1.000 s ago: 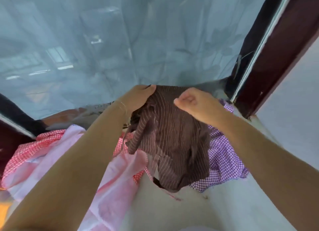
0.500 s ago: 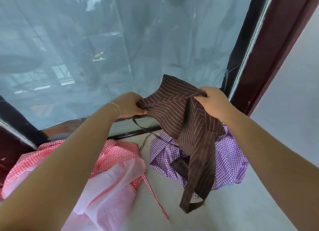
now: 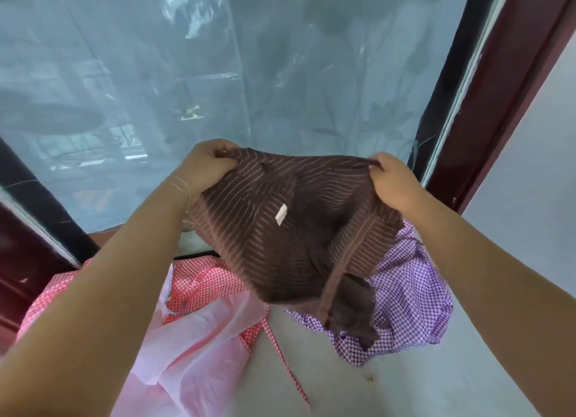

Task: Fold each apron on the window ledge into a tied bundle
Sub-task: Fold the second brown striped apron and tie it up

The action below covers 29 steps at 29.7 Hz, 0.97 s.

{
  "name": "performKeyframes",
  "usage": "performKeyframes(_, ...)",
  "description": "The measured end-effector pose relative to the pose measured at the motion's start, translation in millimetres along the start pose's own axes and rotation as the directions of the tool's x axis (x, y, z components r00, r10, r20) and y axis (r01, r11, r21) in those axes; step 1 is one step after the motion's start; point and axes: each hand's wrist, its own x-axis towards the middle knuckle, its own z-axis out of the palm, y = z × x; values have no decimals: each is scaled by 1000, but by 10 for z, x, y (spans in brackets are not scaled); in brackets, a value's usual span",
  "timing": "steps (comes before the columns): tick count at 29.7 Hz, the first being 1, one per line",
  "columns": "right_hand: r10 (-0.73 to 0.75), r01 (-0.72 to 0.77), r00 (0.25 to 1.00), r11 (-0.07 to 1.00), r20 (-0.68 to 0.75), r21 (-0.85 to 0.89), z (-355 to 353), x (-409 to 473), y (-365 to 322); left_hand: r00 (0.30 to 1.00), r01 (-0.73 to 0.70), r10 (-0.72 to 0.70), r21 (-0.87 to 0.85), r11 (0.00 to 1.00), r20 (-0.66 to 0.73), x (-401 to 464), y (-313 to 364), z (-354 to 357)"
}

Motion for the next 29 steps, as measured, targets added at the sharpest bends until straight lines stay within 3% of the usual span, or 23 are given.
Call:
performKeyframes(2, 4, 0, 999, 996, -37, 95, -58, 20, -13, 992, -26, -6, 239, 971, 130, -46, 11, -111)
performKeyframes(3, -35, 35, 999, 999, 11, 11, -99, -5, -41, 987, -52, -6, 359, 932, 160, -49, -9, -152)
performKeyframes(4, -66, 80, 994, 984, 91, -160, -126, -14, -43, 984, -84, 0, 471, 878, 176, -53, -36, -173)
performKeyframes(6, -84, 170, 979, 845, 187, -508, -126, -25, -7, 975, -125, -24, 629, 767, 222, -88, -89, -204)
performKeyframes(8, -121, 145, 989, 760, 82, -634, -93, -14, 57, 951, -110, -128, 694, 711, 282, -96, -173, -203)
performKeyframes(10, -116, 49, 989, 850, -97, -524, -68, -16, 129, 927, -53, -224, 695, 717, 302, -155, -251, -182)
performKeyframes(12, -9, -27, 992, 957, -122, -289, -49, 27, 188, 932, 69, -235, 499, 864, 277, -193, -363, -145)
performKeyframes(13, 51, -64, 995, 983, -81, -174, -52, 45, 197, 932, 160, -240, 284, 945, 271, -200, -427, -119)
performKeyframes(15, 129, -128, 991, 991, 33, -29, -34, 52, 227, 911, 327, -277, -127, 937, 304, -255, -508, -84)
performKeyframes(16, 132, -132, 987, 991, 92, -12, -32, 43, 254, 901, 362, -282, -214, 907, 329, -274, -531, -87)
performKeyframes(18, 123, -119, 965, 992, 231, -32, -48, 13, 295, 898, 373, -289, -225, 900, 332, -285, -577, -116)
performKeyframes(21, 147, -54, 888, 974, 436, -219, -77, 13, 375, 903, 364, -316, -127, 923, 291, -225, -619, -256)
performKeyframes(23, 182, 17, 867, 919, 463, -393, -69, 50, 419, 914, 322, -323, 44, 946, 246, -166, -649, -295)
performKeyframes(26, 174, -6, 929, 889, 326, -458, -25, 153, 475, 957, 184, -255, 395, 900, 136, -70, -723, -236)
performKeyframes(29, 129, -66, 980, 927, 148, -369, 35, 200, 446, 985, 149, -73, 555, 818, -157, 129, -833, -289)
